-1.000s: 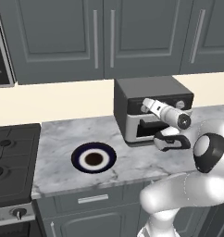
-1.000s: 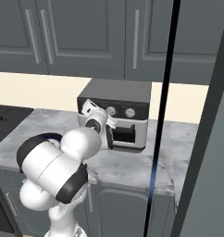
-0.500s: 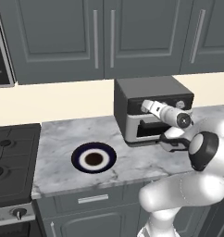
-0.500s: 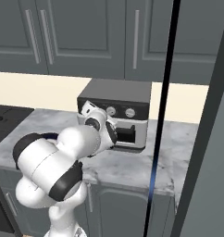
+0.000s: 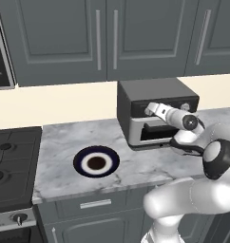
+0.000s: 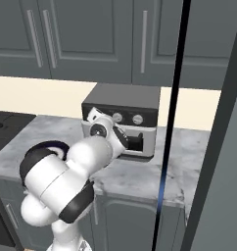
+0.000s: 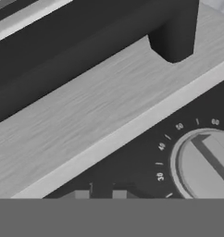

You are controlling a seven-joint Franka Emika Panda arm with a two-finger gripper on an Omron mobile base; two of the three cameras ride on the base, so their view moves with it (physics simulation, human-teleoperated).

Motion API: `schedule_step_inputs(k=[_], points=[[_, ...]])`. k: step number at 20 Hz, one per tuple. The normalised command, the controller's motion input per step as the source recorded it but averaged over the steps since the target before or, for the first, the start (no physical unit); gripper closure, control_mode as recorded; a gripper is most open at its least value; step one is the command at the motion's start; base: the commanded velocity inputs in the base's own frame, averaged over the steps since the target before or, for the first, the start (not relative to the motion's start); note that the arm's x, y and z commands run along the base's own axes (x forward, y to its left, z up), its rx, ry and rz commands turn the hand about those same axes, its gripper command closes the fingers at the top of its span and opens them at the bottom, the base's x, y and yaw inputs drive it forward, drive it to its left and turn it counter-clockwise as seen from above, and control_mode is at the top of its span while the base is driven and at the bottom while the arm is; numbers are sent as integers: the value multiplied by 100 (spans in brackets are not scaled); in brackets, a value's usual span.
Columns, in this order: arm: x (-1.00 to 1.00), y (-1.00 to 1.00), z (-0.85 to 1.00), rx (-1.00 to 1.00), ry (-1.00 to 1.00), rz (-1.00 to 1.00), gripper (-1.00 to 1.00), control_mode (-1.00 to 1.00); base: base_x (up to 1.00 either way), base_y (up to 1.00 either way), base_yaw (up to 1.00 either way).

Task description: Pull the toaster oven rack outwards. Pick up the baguette from the plate and place it on the toaster oven rack. Close the toaster oven door fully and set the temperature to the lowest setting.

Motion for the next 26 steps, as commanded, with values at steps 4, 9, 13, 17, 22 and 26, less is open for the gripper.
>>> schedule_step_inputs(k=[4, 9, 13, 17, 22, 26], points=[[-47, -100, 100, 3, 0, -2, 100, -100, 0, 0, 0], [-57, -98, 100, 1, -4, -2, 100, -100, 0, 0, 0], [-63, -79, 100, 0, -16, -1, 100, -100, 0, 0, 0], [-56, -56, 100, 0, -27, 0, 100, -100, 0, 0, 0], [-61, -29, 71, 0, -25, 0, 100, -100, 0, 0, 0], [-75, 0, 1, 0, -9, 1, 100, -100, 0, 0, 0]])
